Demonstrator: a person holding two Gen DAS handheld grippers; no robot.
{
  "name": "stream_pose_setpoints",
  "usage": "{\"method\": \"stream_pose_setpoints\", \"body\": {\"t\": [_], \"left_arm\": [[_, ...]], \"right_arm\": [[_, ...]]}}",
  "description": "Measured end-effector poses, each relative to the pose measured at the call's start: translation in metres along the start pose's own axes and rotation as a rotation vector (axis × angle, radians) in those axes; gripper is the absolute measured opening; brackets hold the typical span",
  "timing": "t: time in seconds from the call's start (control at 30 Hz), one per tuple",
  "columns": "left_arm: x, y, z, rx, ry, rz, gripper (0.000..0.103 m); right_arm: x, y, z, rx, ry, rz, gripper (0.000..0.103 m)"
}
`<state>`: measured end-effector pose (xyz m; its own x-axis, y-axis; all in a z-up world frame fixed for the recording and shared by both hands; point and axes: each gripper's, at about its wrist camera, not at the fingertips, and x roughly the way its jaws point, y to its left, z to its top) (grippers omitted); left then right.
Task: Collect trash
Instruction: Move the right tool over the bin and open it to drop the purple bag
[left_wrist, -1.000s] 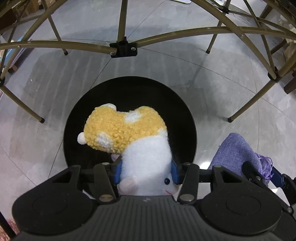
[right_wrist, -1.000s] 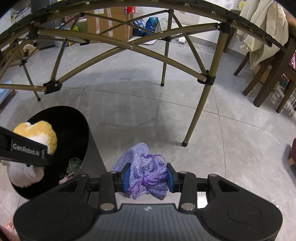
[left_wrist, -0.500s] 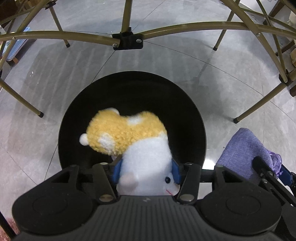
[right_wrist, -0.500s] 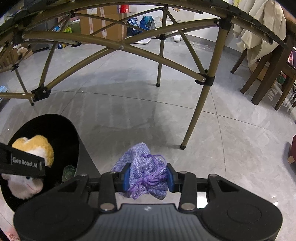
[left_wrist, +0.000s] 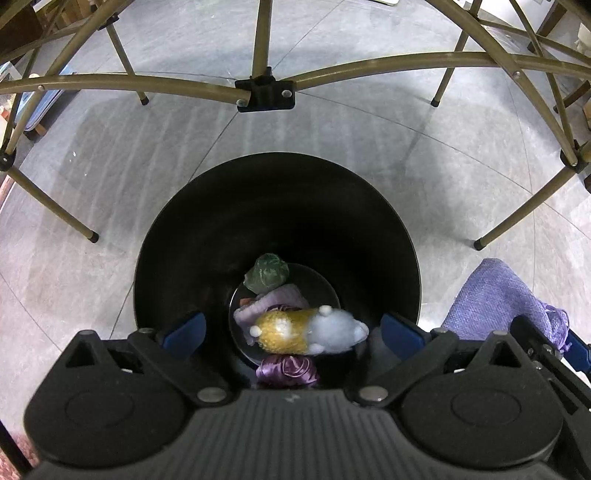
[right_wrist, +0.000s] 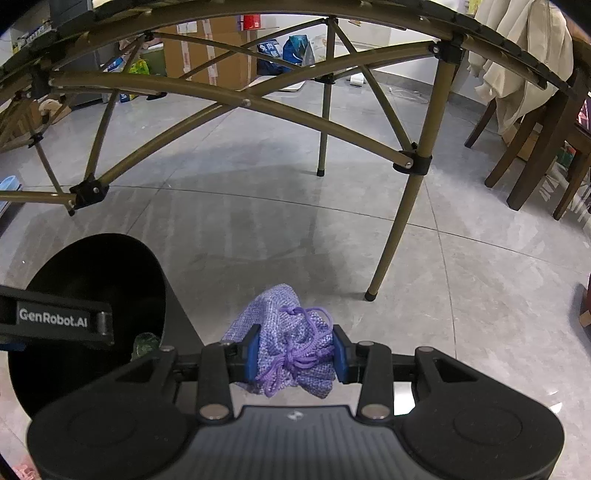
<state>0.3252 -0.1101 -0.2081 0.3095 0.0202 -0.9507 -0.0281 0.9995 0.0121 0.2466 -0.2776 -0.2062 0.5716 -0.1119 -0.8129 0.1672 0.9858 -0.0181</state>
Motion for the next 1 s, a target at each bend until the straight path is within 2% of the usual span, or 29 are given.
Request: {"method": "stream_pose_setpoints", "body": {"t": [0.47, 1.0], "left_arm": [[-0.030, 0.041, -0.011, -0.019, -0.036, 0.023, 0.103], [-0.061, 0.113, -0.024, -0.093, -0.075, 0.046, 0.103]], "right_arm": [[-0.023, 0.012, 0.002, 0.000, -0.016, 0.040, 0.037], [-0.060, 0.048, 0.012, -0.046, -0.070, 0.111, 0.038]]}}
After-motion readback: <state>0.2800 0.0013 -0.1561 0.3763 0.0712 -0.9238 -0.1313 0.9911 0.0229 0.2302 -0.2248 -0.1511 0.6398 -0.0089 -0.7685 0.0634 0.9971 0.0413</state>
